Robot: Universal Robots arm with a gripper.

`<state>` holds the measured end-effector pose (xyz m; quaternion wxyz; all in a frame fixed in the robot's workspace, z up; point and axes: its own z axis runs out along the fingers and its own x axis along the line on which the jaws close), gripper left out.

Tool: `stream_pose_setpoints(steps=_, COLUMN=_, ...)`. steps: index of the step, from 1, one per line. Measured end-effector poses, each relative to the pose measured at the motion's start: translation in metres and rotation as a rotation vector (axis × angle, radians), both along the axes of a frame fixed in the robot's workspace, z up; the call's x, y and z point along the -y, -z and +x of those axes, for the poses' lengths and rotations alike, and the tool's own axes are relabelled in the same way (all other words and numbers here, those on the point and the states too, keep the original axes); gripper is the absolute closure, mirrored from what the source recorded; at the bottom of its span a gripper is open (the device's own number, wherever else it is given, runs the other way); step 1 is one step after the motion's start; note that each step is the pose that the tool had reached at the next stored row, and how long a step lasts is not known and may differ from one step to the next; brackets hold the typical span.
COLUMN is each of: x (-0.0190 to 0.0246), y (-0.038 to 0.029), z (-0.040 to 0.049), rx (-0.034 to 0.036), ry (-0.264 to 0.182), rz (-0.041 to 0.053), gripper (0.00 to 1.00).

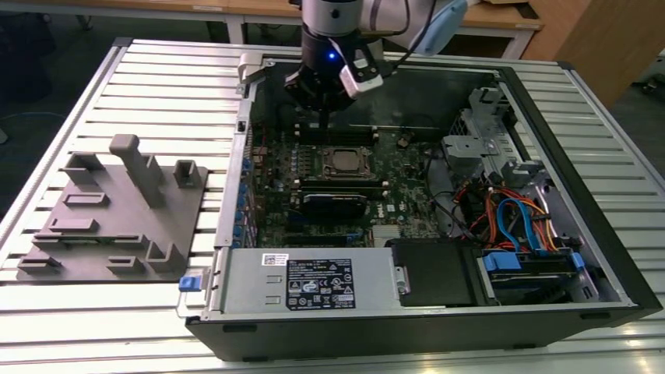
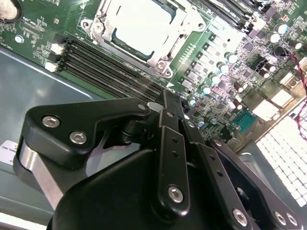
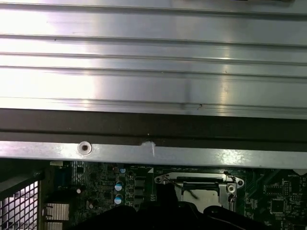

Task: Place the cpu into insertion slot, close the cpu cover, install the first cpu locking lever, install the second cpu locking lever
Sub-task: 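Install the first cpu locking lever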

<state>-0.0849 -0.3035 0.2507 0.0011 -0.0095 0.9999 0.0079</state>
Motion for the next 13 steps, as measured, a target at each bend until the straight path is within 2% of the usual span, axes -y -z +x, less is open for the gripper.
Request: stream_pose_setpoints(steps=13, x=-0.0001, y=0.0004, z=0.0032, rx=0.0000, ry=0.005, rz=-0.0004, gripper=0.90)
